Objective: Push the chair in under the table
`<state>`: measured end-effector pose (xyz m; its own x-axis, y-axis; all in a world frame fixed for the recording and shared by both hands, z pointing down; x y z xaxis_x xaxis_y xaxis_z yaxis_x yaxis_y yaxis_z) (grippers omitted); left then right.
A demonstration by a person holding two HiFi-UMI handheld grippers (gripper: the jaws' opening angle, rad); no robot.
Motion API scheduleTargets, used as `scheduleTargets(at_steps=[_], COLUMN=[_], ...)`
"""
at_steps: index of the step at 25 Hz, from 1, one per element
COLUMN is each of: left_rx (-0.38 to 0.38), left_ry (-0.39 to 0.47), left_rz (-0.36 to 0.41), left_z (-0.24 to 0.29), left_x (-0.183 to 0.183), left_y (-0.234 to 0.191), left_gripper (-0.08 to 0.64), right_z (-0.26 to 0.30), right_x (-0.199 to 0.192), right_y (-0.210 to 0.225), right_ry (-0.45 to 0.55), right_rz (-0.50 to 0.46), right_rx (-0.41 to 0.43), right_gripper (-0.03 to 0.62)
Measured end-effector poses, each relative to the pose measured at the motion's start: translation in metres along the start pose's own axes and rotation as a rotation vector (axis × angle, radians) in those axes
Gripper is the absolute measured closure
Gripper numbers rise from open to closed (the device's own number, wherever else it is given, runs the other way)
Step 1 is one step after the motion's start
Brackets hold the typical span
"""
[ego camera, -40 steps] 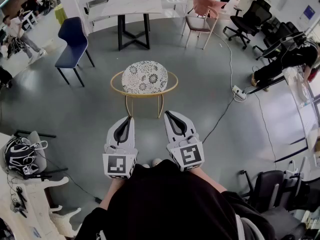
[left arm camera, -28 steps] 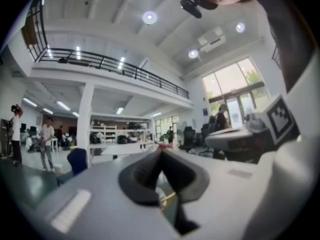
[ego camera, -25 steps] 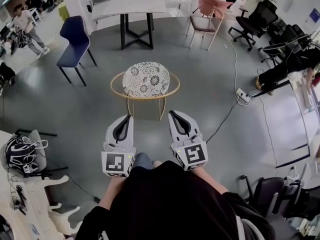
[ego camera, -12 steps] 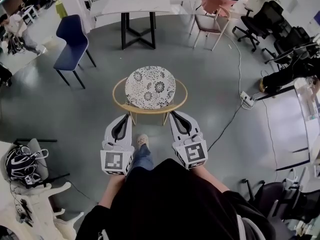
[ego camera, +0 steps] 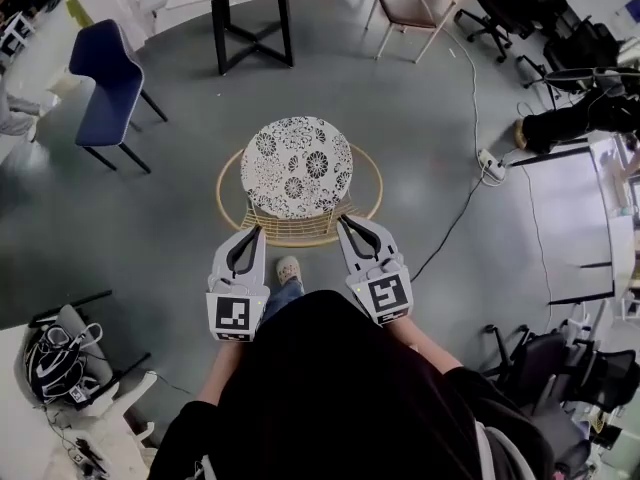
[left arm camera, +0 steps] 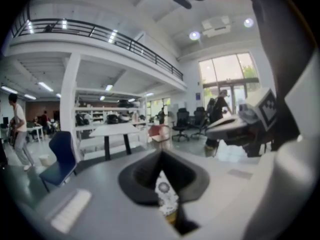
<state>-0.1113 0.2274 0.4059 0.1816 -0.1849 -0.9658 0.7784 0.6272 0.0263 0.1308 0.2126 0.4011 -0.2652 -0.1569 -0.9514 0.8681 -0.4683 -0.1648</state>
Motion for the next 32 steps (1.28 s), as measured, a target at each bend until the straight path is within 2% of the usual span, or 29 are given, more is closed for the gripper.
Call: scheduleTargets(at_steps=[7, 13, 15, 19, 20, 22, 26, 30, 32], left_rx=[-0.059, -0.11, -0.142, -0.228, -0.256, -0.318, -0.428, -0.504, -0.536], left_ry=[-0.12, -0.254, -0.301, -0.428, -0.464, -0.535, -0.632, -0.648, -0.668], left_rz=[-0.036, -0.068, -0.065, -0.031, -0.014, 0.033, 0.127, 0.114, 0.129], left_z=[0.032, 0.056, 0.064, 0.074, 0.077, 0.083, 0.091, 0.096, 0.097], left_x=[-0.028, -0.06, -0.072, -0.099, -0.106, -0.119, -0.136, -0.136, -0.135], left_y=[-0.018, -0.014, -0.011, -0.005, -0.005, -0.005, -0.004, -0.008, -0.009], left_gripper=[0.548, 0.541, 0.515, 0.407, 0.382, 0.334, 0.268, 0.267, 0.268], right_z=[0.023, 0.034, 0.038, 0.04, 0.041, 0.045, 0.051, 0.053, 0.055], right_x=[-0.034, -0.068, -0.083, -0.108, -0.114, -0.127, -0.157, -0.189, -0.199], right_y=[0.018, 0.039, 0.044, 0.053, 0.055, 0.059, 0.062, 0.057, 0.054], right_ry=[-0.147, -0.267, -0.309, -0.403, -0.424, -0.469, -0.564, -0.638, -0.658], right_rz=[-0.009, -0.061, -0.092, -0.155, -0.165, -0.19, -0.33, -0.558, -0.633], right_rx=[0.037, 0.132, 0.176, 0.248, 0.265, 0.305, 0.397, 0.508, 0.534], right_gripper=[0.569, 0.568, 0.568, 0.565, 0.551, 0.475, 0.412, 0.405, 0.405])
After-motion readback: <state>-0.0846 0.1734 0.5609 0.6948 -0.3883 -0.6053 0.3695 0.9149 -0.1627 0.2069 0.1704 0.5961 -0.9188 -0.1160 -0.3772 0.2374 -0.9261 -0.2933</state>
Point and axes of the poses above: the fingertips, and each gripper's own axes: z forward along the fingers, y to its right, x out of its top, the point moved 10 cm from there along -z, backward along the fingers, and after that the axes turned 9 degrees about -x, right-handed, at the moved point
